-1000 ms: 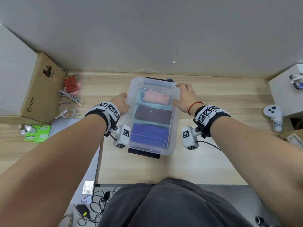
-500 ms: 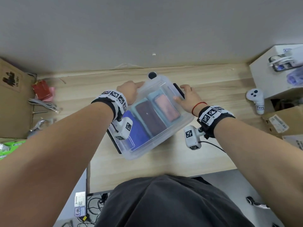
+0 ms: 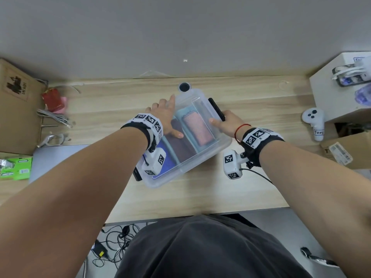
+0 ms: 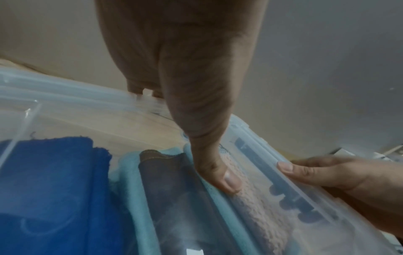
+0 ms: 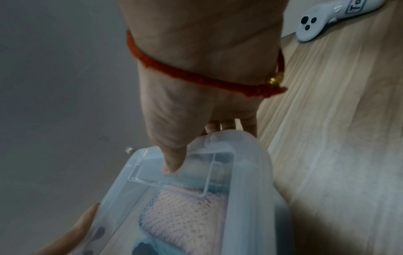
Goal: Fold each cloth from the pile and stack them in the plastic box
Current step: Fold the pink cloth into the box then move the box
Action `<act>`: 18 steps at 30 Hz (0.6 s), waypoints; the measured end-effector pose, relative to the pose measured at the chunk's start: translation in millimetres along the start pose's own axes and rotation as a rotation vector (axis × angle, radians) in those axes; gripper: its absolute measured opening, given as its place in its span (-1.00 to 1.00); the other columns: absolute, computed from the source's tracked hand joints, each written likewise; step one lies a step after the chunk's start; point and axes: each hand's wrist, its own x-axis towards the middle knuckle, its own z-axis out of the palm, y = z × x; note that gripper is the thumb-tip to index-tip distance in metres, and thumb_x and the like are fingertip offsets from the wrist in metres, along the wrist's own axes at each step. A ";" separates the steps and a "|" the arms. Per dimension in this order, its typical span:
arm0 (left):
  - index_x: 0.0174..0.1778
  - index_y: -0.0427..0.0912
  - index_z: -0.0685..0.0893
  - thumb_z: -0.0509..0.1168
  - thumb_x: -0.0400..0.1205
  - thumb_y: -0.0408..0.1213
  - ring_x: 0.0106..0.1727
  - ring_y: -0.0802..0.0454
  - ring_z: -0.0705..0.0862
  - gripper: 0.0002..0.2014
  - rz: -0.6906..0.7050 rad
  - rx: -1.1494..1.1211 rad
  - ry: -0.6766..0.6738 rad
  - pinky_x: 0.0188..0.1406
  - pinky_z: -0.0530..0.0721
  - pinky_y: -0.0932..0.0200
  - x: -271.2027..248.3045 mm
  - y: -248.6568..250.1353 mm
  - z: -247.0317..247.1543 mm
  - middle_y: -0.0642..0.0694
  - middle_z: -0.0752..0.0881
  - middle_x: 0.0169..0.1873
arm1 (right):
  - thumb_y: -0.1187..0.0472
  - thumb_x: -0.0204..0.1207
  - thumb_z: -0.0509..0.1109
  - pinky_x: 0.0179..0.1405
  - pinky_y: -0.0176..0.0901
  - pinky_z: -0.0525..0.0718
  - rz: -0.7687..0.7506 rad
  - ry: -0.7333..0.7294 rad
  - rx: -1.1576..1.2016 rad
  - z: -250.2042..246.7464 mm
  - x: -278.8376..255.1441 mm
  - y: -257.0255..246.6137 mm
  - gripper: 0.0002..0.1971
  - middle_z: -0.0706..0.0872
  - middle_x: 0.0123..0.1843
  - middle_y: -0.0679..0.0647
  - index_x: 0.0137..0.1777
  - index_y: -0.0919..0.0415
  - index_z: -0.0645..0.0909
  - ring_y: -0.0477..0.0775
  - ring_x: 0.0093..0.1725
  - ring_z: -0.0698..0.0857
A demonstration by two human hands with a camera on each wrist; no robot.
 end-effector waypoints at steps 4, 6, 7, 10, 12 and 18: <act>0.65 0.00 -0.34 0.48 0.21 0.41 0.51 -0.29 0.33 0.37 0.006 0.014 0.012 0.48 0.36 -0.24 -0.9 -2.3 0.8 -0.22 0.21 0.56 | -0.15 0.40 0.50 0.14 -0.05 0.65 -0.100 0.114 -0.082 -1.1 2.5 -9.5 -0.40 0.66 0.21 0.13 0.35 0.18 0.54 0.11 0.07 0.67; 0.65 0.00 -0.34 0.49 0.21 0.40 0.52 -0.29 0.32 0.37 0.006 0.011 0.005 0.49 0.34 -0.25 -0.2 -1.8 -0.6 -0.21 0.20 0.57 | -0.11 0.38 0.50 0.21 -0.12 0.58 -0.147 0.146 -0.161 -1.8 2.2 -16.5 -0.39 0.58 0.25 0.14 0.36 0.17 0.52 0.07 0.06 0.58; 0.65 0.00 -0.34 0.49 0.21 0.39 0.53 -0.28 0.31 0.37 0.005 0.009 0.000 0.49 0.34 -0.26 0.4 -2.0 -1.2 -0.21 0.19 0.58 | -0.10 0.39 0.49 0.16 -0.13 0.55 -0.162 0.150 -0.204 -0.9 1.4 -20.8 -0.40 0.56 0.23 0.15 0.36 0.18 0.50 0.08 0.06 0.56; 0.65 -0.01 -0.34 0.49 0.20 0.40 0.56 -0.28 0.27 0.38 0.008 0.010 0.003 0.51 0.31 -0.28 1.7 -2.8 -1.0 -0.21 0.17 0.60 | -0.10 0.46 0.46 0.01 -0.09 0.52 -0.164 0.151 -0.337 3.3 1.2 -30.3 -0.41 0.61 0.20 0.21 0.34 0.25 0.44 0.24 0.13 0.62; 0.65 -0.02 -0.35 0.49 0.20 0.40 0.59 -0.27 0.22 0.39 0.012 0.011 0.002 0.54 0.27 -0.30 1.8 -2.7 0.2 -0.20 0.14 0.61 | -0.08 0.49 0.46 -0.07 -0.10 0.50 -0.162 0.172 -0.395 4.0 1.1 -35.3 -0.44 0.65 0.17 0.24 0.31 0.27 0.44 0.29 0.13 0.65; 0.64 -0.04 -0.38 0.50 0.20 0.39 0.65 -0.25 0.09 0.41 0.013 0.017 -0.025 0.57 0.18 -0.35 2.1 -0.5 -4.7 -0.18 0.06 0.65 | 0.00 0.52 0.48 -0.23 -0.12 0.48 -0.193 0.275 -0.542 8.2 -11.0 -48.6 -0.60 0.73 0.02 0.23 0.16 0.29 0.53 0.22 -0.09 0.66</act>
